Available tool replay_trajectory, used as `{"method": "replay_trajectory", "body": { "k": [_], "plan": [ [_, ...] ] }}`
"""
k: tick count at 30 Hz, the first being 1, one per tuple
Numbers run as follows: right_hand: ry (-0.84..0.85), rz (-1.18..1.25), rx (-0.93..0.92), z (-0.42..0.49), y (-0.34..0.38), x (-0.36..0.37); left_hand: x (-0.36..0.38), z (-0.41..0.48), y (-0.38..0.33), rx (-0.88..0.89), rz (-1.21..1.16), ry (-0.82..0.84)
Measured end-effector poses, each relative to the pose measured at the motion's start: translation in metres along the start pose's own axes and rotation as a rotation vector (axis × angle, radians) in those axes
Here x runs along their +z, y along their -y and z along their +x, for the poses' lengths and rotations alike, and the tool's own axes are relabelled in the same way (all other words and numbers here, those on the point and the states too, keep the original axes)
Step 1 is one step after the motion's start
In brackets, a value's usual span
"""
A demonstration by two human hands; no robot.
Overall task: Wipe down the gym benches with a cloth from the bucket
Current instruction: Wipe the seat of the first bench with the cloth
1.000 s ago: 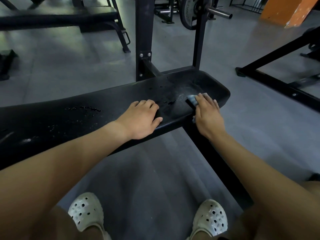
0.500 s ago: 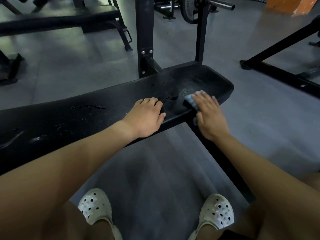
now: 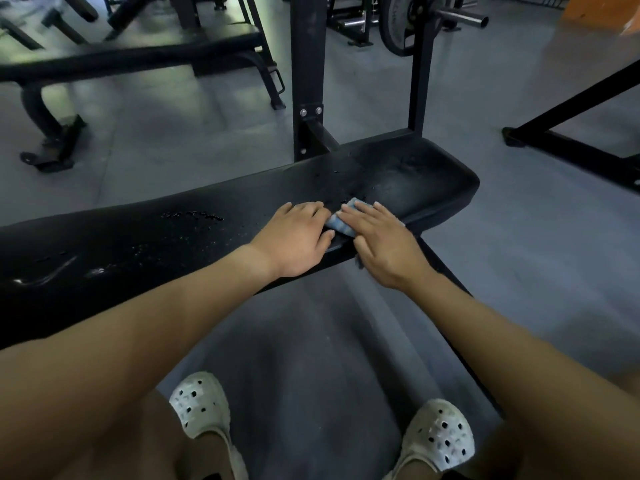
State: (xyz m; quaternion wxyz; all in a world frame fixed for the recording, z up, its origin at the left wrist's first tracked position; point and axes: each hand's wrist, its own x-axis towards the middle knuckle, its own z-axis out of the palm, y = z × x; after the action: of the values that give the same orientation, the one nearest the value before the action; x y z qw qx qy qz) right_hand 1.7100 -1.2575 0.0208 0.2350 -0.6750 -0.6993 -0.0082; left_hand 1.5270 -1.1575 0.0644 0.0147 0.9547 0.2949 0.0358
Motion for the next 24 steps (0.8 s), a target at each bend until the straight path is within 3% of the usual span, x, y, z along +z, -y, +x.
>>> {"method": "replay_trajectory", "body": {
  "k": [6,9,14,17,24],
  "plan": [
    [-0.125,-0.075,0.335,0.020,-0.042,-0.025,-0.013,-0.008,-0.002,-0.008,0.004,0.080],
    [-0.093,-0.090,0.325,0.024,-0.031,-0.015,-0.017,-0.007,-0.001,-0.025,-0.008,0.103],
    [0.077,-0.024,0.056,0.022,0.012,-0.003,-0.018,-0.002,-0.007,-0.073,0.004,0.069],
    [0.148,-0.030,-0.010,0.026,0.007,-0.010,-0.019,-0.001,-0.009,-0.071,0.008,0.050],
    [0.044,-0.143,0.323,0.046,-0.032,-0.030,-0.026,0.021,0.001,-0.005,0.054,0.024]
  ]
}}
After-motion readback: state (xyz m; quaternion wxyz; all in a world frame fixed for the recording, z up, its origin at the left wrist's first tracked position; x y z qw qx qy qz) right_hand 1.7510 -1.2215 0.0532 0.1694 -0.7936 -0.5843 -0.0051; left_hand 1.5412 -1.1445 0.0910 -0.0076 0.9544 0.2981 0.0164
